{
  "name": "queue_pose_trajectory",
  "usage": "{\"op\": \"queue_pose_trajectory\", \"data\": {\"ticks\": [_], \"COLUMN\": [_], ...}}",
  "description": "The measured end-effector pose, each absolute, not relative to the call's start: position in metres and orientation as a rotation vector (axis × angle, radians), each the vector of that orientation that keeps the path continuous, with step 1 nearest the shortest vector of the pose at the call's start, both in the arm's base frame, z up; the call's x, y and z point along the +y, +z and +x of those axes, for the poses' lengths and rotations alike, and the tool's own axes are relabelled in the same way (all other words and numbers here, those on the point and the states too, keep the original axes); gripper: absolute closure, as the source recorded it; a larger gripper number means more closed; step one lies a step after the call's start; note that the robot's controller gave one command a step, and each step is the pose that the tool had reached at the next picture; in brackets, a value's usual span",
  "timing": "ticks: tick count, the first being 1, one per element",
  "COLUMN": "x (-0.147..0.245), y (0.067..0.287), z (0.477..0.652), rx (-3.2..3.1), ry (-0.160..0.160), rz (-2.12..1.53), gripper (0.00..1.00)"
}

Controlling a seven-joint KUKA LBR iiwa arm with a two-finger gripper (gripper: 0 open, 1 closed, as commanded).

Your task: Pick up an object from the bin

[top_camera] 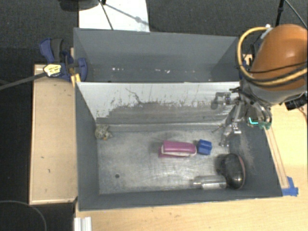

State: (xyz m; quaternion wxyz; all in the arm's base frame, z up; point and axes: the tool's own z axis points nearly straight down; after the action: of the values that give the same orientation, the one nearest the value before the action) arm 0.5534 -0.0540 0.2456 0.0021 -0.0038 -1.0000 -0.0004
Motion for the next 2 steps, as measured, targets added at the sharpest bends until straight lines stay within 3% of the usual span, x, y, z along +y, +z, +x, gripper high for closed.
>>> {"op": "queue_pose_trajectory", "data": {"ticks": [1, 2], "x": [-0.0651, -0.0647], "y": [0.0679, 0.0721], "z": [0.5235, 0.5245], "rx": [-3.141, -3.141], "ry": [-0.001, 0.0], "rz": [0.073, 0.082], "gripper": [0.0, 1.0]}}
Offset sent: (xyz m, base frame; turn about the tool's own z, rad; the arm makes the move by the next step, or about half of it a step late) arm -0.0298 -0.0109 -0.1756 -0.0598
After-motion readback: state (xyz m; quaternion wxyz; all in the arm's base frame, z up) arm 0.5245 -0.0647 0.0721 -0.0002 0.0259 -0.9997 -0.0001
